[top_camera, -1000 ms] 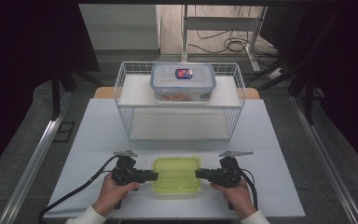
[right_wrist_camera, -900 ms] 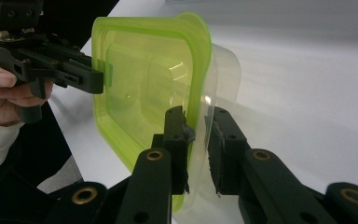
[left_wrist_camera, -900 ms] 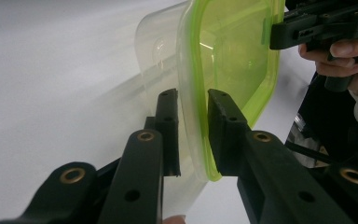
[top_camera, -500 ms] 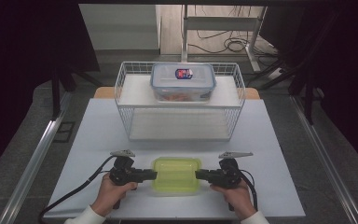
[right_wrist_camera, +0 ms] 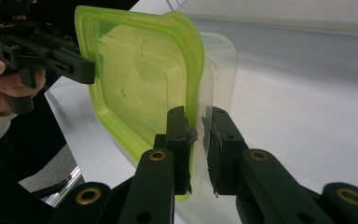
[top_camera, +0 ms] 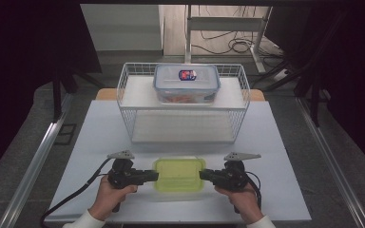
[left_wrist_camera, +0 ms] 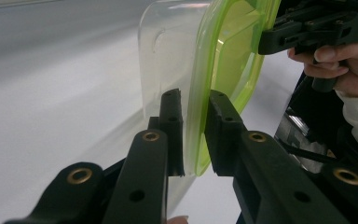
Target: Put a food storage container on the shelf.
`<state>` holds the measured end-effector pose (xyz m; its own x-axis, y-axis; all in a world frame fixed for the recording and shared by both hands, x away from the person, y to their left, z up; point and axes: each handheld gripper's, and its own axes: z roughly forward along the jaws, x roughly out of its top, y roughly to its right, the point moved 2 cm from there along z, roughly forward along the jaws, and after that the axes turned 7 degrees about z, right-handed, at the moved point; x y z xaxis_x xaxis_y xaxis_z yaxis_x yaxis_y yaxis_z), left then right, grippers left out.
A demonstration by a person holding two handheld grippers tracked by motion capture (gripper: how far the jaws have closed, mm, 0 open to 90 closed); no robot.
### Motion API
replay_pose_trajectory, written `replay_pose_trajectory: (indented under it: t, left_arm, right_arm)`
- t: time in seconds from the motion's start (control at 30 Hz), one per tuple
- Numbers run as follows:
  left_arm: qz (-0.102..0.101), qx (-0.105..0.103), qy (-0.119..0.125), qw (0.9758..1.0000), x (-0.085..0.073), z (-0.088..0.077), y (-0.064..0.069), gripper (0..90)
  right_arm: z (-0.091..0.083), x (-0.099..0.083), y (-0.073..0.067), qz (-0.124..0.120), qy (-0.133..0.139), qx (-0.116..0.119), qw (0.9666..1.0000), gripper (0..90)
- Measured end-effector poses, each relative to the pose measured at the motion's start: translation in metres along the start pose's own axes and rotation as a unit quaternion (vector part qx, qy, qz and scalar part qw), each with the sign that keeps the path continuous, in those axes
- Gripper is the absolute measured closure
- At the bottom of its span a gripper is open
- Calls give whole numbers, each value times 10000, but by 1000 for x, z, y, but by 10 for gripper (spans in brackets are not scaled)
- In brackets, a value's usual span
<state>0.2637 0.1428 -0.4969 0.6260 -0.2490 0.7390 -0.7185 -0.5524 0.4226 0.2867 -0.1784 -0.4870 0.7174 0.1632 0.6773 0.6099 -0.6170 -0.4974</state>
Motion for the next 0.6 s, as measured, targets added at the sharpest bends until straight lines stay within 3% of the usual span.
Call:
replay_pose_trajectory:
  t: [0.33, 0.6]
  left_arm:
    - [144, 35, -30, 9999, 11, 0, 3, 786]
    - [111, 7, -5, 9999, 16, -6, 0, 789]
  right_arm:
    - [-6, 8, -1, -146, -6, -94, 9998, 794]
    - [-5, 18, -4, -221, 32, -80, 9997, 794]
